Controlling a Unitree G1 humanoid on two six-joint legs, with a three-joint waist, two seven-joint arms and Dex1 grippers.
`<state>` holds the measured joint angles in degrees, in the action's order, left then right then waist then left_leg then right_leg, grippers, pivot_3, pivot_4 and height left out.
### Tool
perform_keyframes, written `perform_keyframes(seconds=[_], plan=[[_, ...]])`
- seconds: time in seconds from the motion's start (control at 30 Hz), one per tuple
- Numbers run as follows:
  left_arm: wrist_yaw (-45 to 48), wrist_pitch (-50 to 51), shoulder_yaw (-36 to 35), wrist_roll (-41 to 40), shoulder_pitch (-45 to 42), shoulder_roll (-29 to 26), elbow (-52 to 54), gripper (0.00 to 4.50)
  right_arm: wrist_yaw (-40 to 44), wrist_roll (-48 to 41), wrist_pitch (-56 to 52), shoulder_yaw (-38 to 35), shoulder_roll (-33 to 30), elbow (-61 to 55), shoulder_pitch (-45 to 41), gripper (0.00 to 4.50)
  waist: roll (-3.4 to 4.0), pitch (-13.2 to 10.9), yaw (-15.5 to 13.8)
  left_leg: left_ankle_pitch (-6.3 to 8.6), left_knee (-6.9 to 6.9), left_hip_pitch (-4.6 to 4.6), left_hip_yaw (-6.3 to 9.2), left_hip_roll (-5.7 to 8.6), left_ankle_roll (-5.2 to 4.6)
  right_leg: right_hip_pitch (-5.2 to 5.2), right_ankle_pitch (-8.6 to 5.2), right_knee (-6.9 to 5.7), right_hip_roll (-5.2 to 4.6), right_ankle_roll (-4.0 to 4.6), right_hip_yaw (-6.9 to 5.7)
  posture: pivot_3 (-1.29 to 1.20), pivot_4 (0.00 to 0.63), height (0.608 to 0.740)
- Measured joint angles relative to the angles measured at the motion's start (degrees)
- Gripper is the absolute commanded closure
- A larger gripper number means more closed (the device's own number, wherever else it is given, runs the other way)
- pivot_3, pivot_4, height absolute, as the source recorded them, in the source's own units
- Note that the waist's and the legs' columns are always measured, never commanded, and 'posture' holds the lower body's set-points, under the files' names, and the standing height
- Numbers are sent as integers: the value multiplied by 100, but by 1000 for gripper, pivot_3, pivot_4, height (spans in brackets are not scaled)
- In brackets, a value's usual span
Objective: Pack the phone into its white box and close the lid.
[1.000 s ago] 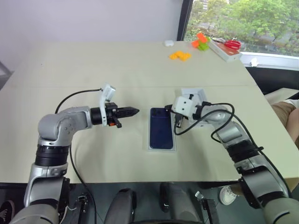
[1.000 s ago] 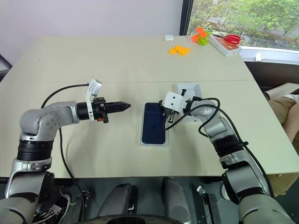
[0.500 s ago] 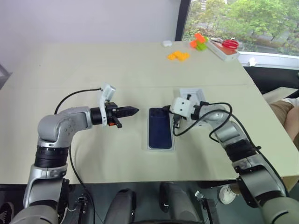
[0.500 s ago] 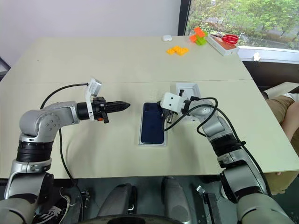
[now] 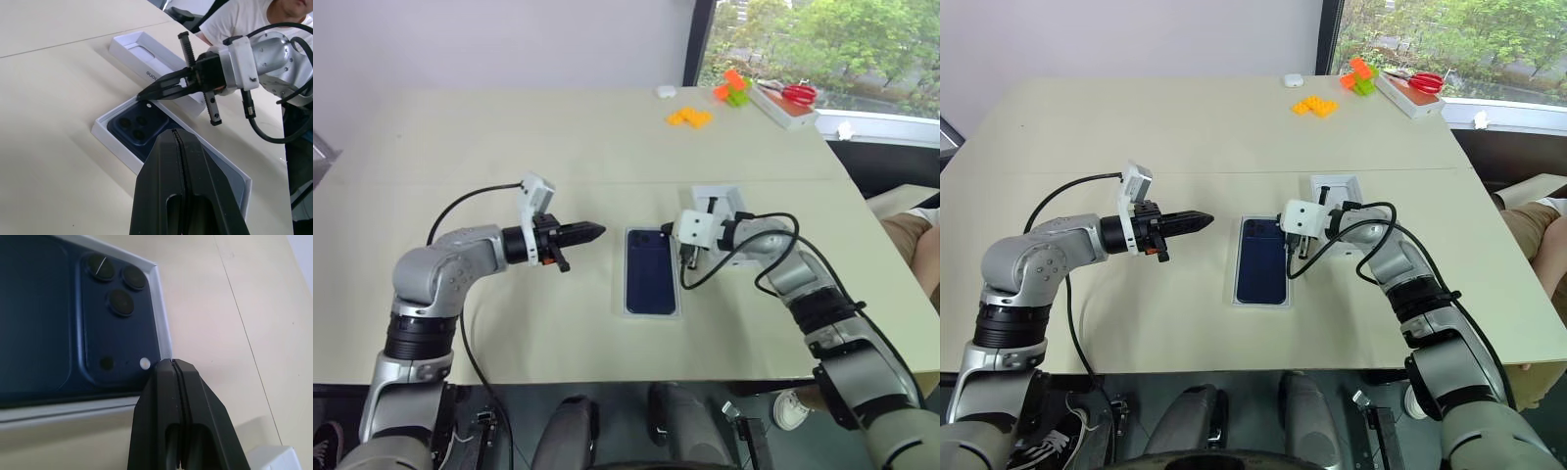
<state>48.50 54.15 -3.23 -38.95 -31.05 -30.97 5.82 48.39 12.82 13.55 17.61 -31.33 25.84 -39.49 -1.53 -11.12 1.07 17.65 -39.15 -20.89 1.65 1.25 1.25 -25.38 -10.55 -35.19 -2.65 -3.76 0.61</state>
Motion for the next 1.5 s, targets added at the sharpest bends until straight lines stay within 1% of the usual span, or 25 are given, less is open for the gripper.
perform_keyframes(seconds=[0.23,0.3,0.43,0.53,0.63,0.73,0.77,0.8,0.83,0.97,1.0,1.03,1.07,1.2,1.27,1.3,1.43,1.5], plan=[[-14,-6,19,1,-1,0,-1,4486,70,-89,-66,-47,9,-116,69,4471,0,0,5,0,0,2,0,-1,0,1,0,0,1,0,0,0,150,740],[-14,-6,17,-4,-4,1,-2,4486,190,-384,-318,-203,124,-201,154,4471,0,0,5,0,0,2,0,-2,0,0,0,0,1,0,1,0,150,740],[40,-110,8,-7,-3,-69,-5,4486,604,-1231,-836,-454,214,-932,388,4471,3,-2,4,0,1,1,1,-3,-1,0,0,0,1,0,0,0,150,740],[89,-124,-20,-7,-2,-161,-6,4486,608,-1471,-1259,-654,150,-1303,397,4471,3,-2,-9,0,1,2,1,-2,0,1,0,0,0,0,0,0,150,740],[102,-131,-53,-10,25,-187,-7,4486,453,-1445,-1605,-825,-84,-1325,407,4471,2,-2,-39,0,0,1,1,0,0,2,-1,2,-2,1,-2,0,150,740],[130,-131,-53,-14,90,-238,-7,4500,271,-1413,-2079,-976,-172,-1342,421,3655,2,-2,-22,1,1,-1,-1,0,-3,0,-1,3,-1,1,-1,0,150,740],[141,-130,-52,-20,100,-247,-17,3966,213,-1424,-2268,-1033,-177,-1370,421,3100,2,-2,-9,2,1,-1,-1,-2,-3,0,-1,3,0,1,0,0,150,740],[151,-121,-54,-40,92,-248,-64,3680,167,-1482,-2577,-1106,-177,-1481,421,2670,4,-3,-3,2,2,-3,-1,-2,-3,-3,-1,3,0,0,0,0,150,740],[153,-118,-62,-47,76,-250,-147,3237,110,-1553,-2892,-1186,-176,-1632,421,2176,5,-3,-3,2,2,-3,-1,-4,-3,-4,-1,2,2,0,0,0,150,740],[274,-228,-121,-37,-50,-385,-396,1339,-204,-1634,-3937,-1303,-176,-2277,422,235,5,-3,-9,2,2,-3,1,-6,-3,-4,-1,1,5,1,-3,0,150,740],[364,-296,-158,-38,-57,-432,-400,847,-305,-1647,-4224,-1327,-162,-2436,424,0,5,-3,-9,2,2,-3,0,-6,-3,-4,-1,2,4,1,-3,0,150,740],[487,-445,-181,-7,-52,-520,-403,335,-474,-1662,-4633,-1381,-117,-2630,427,0,5,-3,-7,2,2,-4,0,-5,-3,-4,-1,2,3,1,-2,0,150,740],[561,-560,-193,26,-45,-567,-406,69,-581,-1688,-4903,-1409,-90,-2720,426,0,5,-3,-11,2,2,-4,-1,-5,-3,-4,-1,2,2,1,-2,0,150,740],[914,-1053,-202,206,51,-706,-424,69,-1000,-1940,-6365,-1570,140,-2957,339,0,5,-3,-24,2,2,-11,0,-3,-4,-8,-2,5,-1,3,-3,0,150,740],[1029,-1122,-203,213,97,-718,-425,69,-1131,-2099,-6928,-1672,223,-2959,167,0,6,-4,-24,2,1,-17,0,-3,-4,-13,-2,6,-2,5,-3,0,150,740],[1028,-1189,-205,220,87,-691,-495,69,-1293,-2187,-7352,-1795,354,-2873,-75,0,6,-4,-18,2,1,-17,-1,-3,-4,-13,-2,6,-2,4,-3,0,150,740],[968,-1335,-191,290,-5,-472,-583,69,-1723,-2187,-8134,-1820,383,-2522,-692,0,5,-3,-26,2,2,-21,5,-3,-4,-15,-1,5,-1,2,-9,0,150,740],[877,-1388,-185,359,-13,-420,-595,69,-1978,-2187,-8539,-1833,529,-2148,-956,0,6,-4,-21,4,2,-28,4,-3,-7,-20,0,7,-2,2,-9,0,150,740]])
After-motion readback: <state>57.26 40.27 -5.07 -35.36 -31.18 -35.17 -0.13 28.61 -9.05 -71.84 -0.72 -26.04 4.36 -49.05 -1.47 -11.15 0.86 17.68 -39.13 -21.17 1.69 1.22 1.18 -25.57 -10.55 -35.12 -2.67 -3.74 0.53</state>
